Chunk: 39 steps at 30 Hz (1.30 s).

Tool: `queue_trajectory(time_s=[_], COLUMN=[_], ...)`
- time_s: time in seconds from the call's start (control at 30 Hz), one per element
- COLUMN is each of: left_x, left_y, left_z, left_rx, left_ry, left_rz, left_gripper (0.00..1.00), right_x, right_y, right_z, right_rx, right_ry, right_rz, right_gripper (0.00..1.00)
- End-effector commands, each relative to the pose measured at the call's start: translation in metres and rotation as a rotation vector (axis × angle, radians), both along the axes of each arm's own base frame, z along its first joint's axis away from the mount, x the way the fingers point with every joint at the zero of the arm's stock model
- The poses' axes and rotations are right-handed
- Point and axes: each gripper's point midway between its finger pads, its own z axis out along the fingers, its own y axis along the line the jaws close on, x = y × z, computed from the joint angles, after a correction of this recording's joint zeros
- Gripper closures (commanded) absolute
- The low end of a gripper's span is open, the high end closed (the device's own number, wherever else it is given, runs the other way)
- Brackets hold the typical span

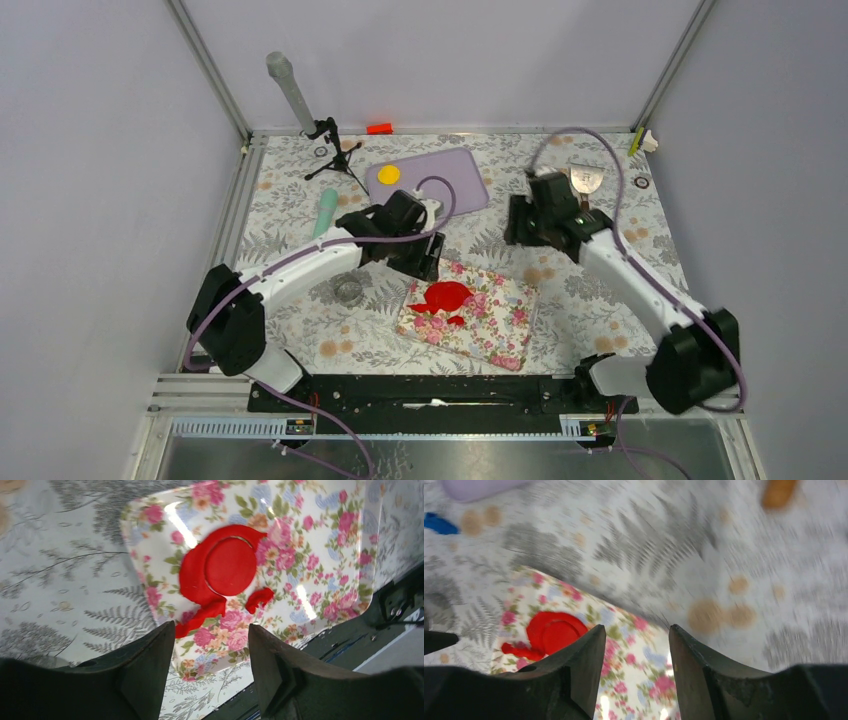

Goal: Roll out the dumpling wrappers from the dough
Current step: Move the plate to the center of the board.

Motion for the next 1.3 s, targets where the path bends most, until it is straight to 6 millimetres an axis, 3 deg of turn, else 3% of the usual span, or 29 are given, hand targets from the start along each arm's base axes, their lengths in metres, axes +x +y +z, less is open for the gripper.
queue_trajectory(time_s=[0.0,0.13,0.3,0.43,0.57,0.6,0.7,0.83,0.97,1.17,1.27], left_x=[-0.013,-0.019,-0.014,-0.012,-0.009,-0.009,-0.009,-0.010,-0.023,-0.054,-0.051], left_y=[-0.023,-0.032,-0.037,-0.034,-0.029,-0.028,-0.021,-0.014,-0.029,-0.066,-0.071], left_z=[-0.007,-0.018,-0.011,-0.006,-0.020,-0.023,-0.029,-0.033,-0.035,-0.035,-0.047], left_rx=[0.036,0.080,0.022,0.038,0.081,0.081,0.102,0.123,0.095,-0.033,-0.013], left_ry=[-0.089,-0.111,-0.202,-0.157,-0.117,-0.117,-0.126,-0.136,-0.160,-0.047,-0.028], left_rz=[-0.157,-0.204,-0.210,-0.237,-0.225,-0.222,-0.203,-0.143,-0.115,-0.251,-0.260], left_gripper=[0.38,0.38,0.38,0.35,0.35,0.33,0.32,0.33,0.40,0.52,0.56], right_x=[-0.074,-0.127,-0.159,-0.157,-0.146,-0.143,-0.136,-0.130,-0.127,-0.126,-0.126], right_y=[-0.061,-0.070,-0.061,-0.062,-0.060,-0.060,-0.060,-0.065,-0.066,-0.064,-0.065], right_z=[-0.041,-0.066,-0.102,-0.117,-0.123,-0.125,-0.129,-0.131,-0.133,-0.135,-0.135], right_rx=[0.052,0.173,0.297,0.296,0.271,0.264,0.220,0.162,0.161,0.163,0.161], right_ry=[0.162,0.221,0.309,0.304,0.282,0.278,0.281,0.278,0.291,0.306,0.306], right_rz=[-0.427,-0.553,-0.609,-0.615,-0.581,-0.570,-0.542,-0.515,-0.512,-0.500,-0.498], right_gripper=[0.42,0.39,0.38,0.40,0.45,0.49,0.75,0.91,1.00,1.00,1.00])
